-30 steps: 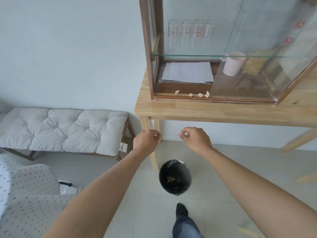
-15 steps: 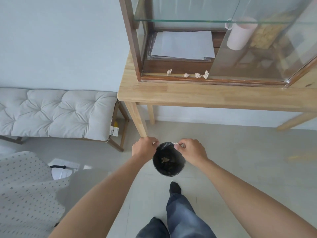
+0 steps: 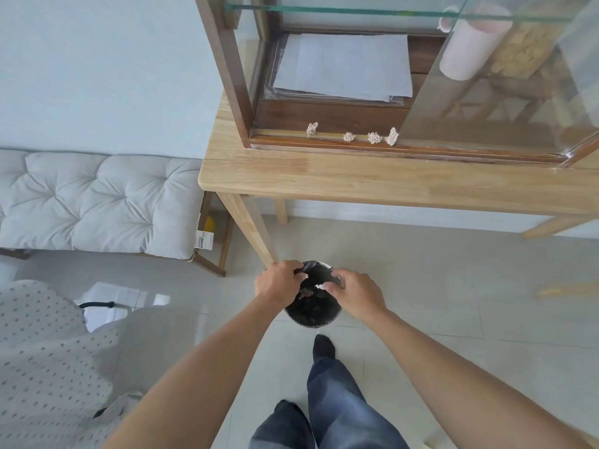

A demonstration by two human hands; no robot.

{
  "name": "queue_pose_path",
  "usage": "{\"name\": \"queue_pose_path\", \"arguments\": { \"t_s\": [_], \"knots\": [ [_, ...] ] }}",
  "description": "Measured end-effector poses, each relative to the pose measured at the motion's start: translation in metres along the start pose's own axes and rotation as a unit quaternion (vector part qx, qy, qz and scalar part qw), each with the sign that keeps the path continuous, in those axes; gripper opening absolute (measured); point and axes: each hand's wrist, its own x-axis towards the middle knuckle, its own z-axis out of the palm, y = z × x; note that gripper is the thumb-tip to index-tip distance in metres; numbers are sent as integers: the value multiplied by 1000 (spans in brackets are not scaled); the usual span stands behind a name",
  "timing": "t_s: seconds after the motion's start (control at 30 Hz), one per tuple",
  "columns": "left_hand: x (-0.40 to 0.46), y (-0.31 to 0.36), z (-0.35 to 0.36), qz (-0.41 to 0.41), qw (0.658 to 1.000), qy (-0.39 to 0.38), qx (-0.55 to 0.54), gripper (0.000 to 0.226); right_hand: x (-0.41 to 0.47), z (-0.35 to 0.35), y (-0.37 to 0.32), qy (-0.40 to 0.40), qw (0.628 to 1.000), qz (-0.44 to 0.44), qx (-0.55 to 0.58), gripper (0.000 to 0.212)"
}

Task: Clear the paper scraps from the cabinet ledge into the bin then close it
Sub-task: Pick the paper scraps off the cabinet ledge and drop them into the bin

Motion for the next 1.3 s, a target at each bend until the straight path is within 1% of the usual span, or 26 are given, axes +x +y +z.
{"name": "queue_pose_path", "arguments": {
  "t_s": [0.1,0.2,0.5,0.8,0.93,1.17,1.3],
  "knots": [
    [1,-3,-3,-6,1000,4,-1,25,1,-3,5,5,1000,5,1,49],
    [-1,-3,-10,-10,1000,13,-13,29,0,-8,6,13,1000,8,8,48],
    [-28,3,-43,12,998,50,-29,36,-15,-31,-7,63,998,-30,8,53],
    [-59,11,-97,61,994,93,-15,41,-36,-69,-41,128,989,-63,22,50],
    [-65,16,-127,80,990,118,-10,42,-41,-90,-60,154,985,-73,37,52],
    [-66,30,-172,104,981,162,-37,40,-40,-126,-92,206,973,-91,51,50],
    [-58,40,-191,114,977,176,-29,41,-34,-148,-106,233,965,-108,56,48]
  ]
}}
